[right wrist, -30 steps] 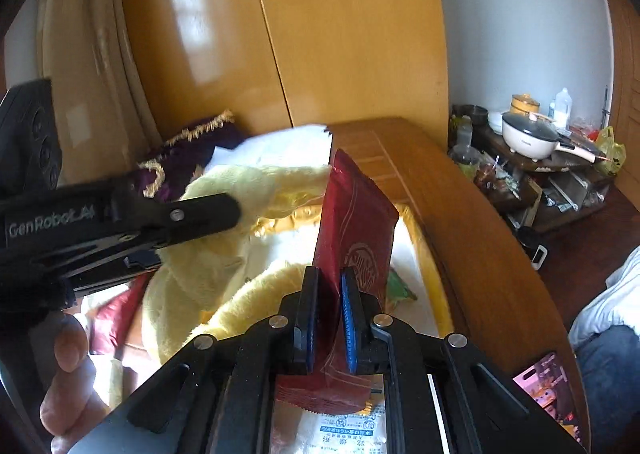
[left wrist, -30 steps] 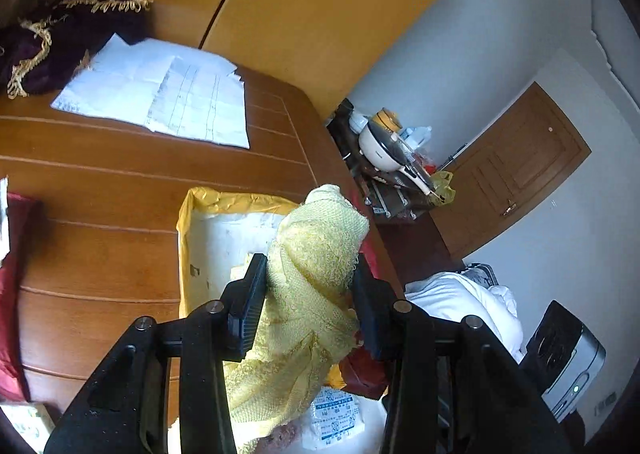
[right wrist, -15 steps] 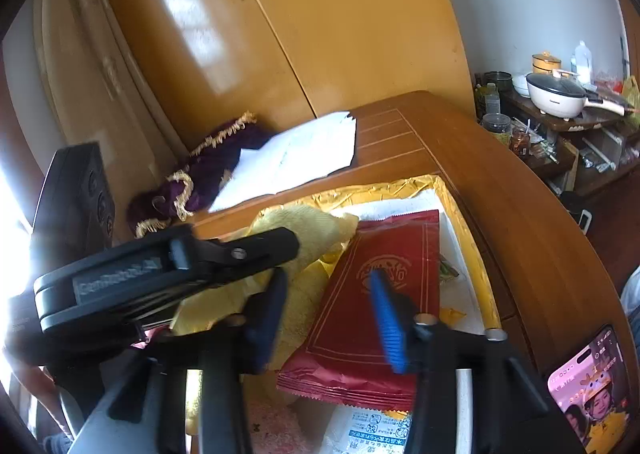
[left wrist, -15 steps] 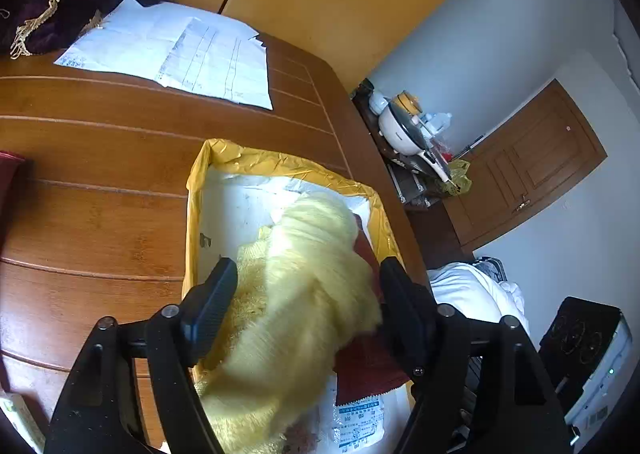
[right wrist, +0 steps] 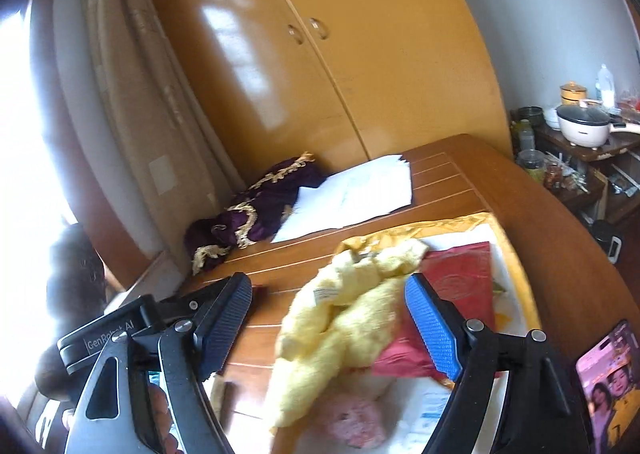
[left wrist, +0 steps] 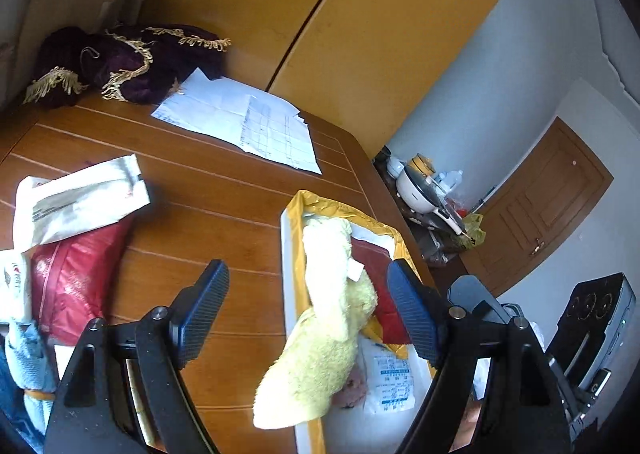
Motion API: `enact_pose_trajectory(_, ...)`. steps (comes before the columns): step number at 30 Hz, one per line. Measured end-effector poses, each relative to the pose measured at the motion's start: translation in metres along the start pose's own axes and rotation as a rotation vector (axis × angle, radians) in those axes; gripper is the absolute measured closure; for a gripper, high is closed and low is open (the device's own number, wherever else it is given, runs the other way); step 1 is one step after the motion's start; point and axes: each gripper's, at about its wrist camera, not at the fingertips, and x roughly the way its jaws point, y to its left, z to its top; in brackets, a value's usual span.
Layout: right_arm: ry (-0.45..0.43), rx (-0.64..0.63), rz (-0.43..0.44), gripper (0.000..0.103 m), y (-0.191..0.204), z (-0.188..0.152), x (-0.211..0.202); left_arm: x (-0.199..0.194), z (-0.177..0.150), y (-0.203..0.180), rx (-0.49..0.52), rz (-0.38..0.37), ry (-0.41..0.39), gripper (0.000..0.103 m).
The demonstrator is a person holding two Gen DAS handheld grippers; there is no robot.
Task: Organize soft objects
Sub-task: 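Withdraw both open tools from the tray back over the pile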
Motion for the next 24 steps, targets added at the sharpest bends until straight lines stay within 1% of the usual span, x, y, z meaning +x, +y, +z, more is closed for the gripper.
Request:
enact_pose_trajectory(1, 0.001, 0.004, 0.015, 0.021, 0.007, -0.002, 0.001, -0.008, -0.002, 0.008, 0.001, 0.014, -0.014, 0.021)
enact_pose_trajectory(3, 0.018, 0.029, 0.08, 0.02, 0.02, -0.01, 0.004, -0.03, -0.005, 0.023, 0.012, 0.063, -0.081, 0.021)
enact_pose_trajectory(5, 0.053, 0.031, 0.159, 0.02, 0.035, -0.019, 0.011, -0.053, -0.009, 0.037, 0.027, 0.145, -0.168, 0.021)
enact_pose_trajectory(7, 0.089, -0.013, 0.216, 0.02, 0.058, -0.029, 0.021, -0.074, -0.015, 0.054, 0.023, 0.213, -0.234, 0.021)
enact_pose_trajectory(12, 0.164, -0.115, 0.312, 0.02, 0.11, -0.055, 0.044, -0.102, -0.025, 0.096, -0.008, 0.297, -0.285, 0.021)
enact_pose_trajectory(14, 0.182, -0.168, 0.332, 0.02, 0.125, -0.068, 0.054, -0.105, -0.027, 0.106, -0.011, 0.327, -0.294, 0.021)
enact_pose_trajectory(15, 0.189, -0.186, 0.326, 0.02, 0.129, -0.073, 0.058, -0.104, -0.028, 0.11, -0.012, 0.331, -0.289, 0.021)
enact_pose_trajectory(17, 0.222, -0.18, 0.332, 0.02, 0.129, -0.08, 0.069, -0.103, -0.03, 0.116, -0.018, 0.327, -0.265, 0.021)
enact_pose_trajectory(20, 0.279, -0.14, 0.346, 0.02, 0.125, -0.089, 0.079, -0.103, -0.034, 0.122, -0.032, 0.3, -0.242, 0.021)
enact_pose_trajectory(22, 0.29, -0.145, 0.344, 0.02, 0.124, -0.091, 0.081, -0.103, -0.037, 0.122, -0.027, 0.29, -0.231, 0.021)
enact_pose_trajectory(24, 0.298, -0.157, 0.344, 0.02, 0.126, -0.093, 0.082, -0.103, -0.039, 0.12, 0.002, 0.301, -0.21, 0.021)
